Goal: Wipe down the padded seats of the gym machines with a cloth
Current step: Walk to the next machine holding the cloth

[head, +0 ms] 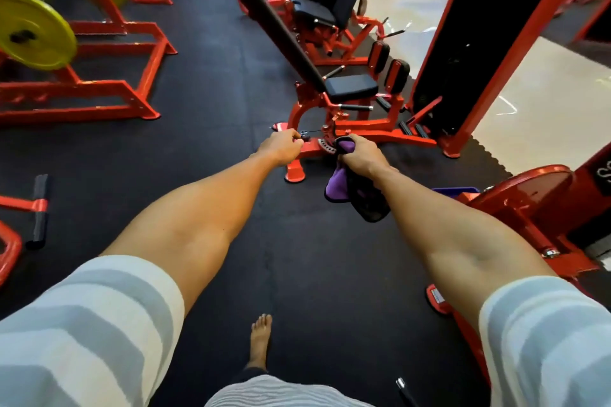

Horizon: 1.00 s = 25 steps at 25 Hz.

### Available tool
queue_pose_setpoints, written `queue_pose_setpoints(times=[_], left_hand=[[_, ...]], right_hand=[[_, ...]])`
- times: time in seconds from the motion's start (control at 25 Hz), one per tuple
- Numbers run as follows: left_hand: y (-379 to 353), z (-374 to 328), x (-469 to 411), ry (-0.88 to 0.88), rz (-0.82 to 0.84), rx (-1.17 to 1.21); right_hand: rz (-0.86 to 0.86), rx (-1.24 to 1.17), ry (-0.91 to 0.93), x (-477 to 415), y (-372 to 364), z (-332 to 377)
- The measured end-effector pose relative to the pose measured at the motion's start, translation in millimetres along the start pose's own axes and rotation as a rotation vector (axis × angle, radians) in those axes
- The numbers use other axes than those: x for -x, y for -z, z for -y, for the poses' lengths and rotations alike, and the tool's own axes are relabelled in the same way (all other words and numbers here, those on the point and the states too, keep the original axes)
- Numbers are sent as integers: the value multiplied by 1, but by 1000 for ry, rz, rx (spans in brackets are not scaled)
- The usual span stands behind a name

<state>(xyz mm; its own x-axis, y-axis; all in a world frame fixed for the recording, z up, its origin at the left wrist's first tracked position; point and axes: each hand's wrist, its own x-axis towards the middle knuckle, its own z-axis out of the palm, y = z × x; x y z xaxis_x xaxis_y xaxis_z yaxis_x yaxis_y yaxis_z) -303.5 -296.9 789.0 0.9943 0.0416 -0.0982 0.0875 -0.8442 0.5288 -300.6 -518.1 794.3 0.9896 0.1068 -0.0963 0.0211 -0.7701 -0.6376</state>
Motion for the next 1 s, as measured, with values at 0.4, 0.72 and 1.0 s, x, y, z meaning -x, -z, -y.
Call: queue_pose_setpoints(times=[0.4, 0.72, 1.0], left_hand=[[16, -34, -216, -216, 95, -12], [-44, -110, -344, -356, 234, -22], [-106, -213, -458, -436, 303, -21]], right_hand=[[-190, -92, -166, -150, 33, -7], [-256, -77, -306, -234, 79, -74], [-347, -83, -411, -330, 160, -167]])
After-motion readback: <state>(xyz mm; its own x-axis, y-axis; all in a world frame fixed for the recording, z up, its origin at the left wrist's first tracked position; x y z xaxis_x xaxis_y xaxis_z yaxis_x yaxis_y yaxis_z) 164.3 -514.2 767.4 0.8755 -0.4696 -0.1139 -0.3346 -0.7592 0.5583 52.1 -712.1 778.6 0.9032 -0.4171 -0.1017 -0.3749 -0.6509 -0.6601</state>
